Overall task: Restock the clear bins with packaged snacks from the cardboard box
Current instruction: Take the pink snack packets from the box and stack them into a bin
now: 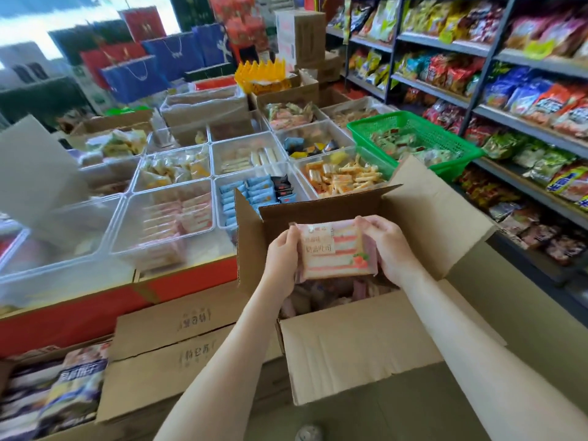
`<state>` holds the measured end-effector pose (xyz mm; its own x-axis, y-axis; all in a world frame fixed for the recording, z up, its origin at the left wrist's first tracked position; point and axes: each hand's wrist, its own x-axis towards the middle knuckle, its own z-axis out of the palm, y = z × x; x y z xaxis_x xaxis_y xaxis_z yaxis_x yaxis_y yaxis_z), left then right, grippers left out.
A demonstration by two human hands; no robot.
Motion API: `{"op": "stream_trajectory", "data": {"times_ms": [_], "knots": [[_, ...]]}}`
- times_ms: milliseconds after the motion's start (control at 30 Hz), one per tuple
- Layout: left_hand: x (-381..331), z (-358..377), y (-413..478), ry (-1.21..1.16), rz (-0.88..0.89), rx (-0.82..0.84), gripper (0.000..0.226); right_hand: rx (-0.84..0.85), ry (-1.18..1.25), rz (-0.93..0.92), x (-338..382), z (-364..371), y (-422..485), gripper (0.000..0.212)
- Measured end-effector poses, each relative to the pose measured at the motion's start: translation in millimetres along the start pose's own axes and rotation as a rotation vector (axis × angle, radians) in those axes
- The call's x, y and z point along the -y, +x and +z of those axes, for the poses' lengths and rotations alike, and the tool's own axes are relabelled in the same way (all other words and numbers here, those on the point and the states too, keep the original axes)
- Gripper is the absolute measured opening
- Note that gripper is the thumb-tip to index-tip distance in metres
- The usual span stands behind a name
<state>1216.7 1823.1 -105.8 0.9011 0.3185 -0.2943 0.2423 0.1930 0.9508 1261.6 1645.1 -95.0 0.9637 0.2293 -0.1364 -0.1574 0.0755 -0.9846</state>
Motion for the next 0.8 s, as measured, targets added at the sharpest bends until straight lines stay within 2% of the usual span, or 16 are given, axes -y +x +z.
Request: {"op": "stream_trajectory", "data": {"times_ms": [133, 233, 367, 500, 633, 800], "knots": [[-19, -33, 0, 0.047, 0.122, -0.168, 0.039, 0.133, -0.158, -0.090, 26, 26, 10, 0.034], [-32, -69, 7, -0.021, 0.192, -0.258, 0.040, 0.216, -0.295, -0.151, 44, 62, 26, 0.022], [-46, -135, 21, -0.006, 0.277, -0.435, 0.044, 0.331, -0.421, -0.246, 58, 139, 54, 0.024], [-62, -206, 53, -0.018, 0.289, -0.610, 0.041, 0.431, -0.617, -0.373, 67, 238, 96, 0.026], [-75, -289, 106, 0.256, 0.235, -0.748, 0.041, 0.400, -0.773, -0.447, 59, 332, 158, 0.027], [-79, -370, 186, 0.494, 0.166, -0.729, 0.039, 0.331, -0.920, -0.335, 4, 399, 239, 0.028]]}}
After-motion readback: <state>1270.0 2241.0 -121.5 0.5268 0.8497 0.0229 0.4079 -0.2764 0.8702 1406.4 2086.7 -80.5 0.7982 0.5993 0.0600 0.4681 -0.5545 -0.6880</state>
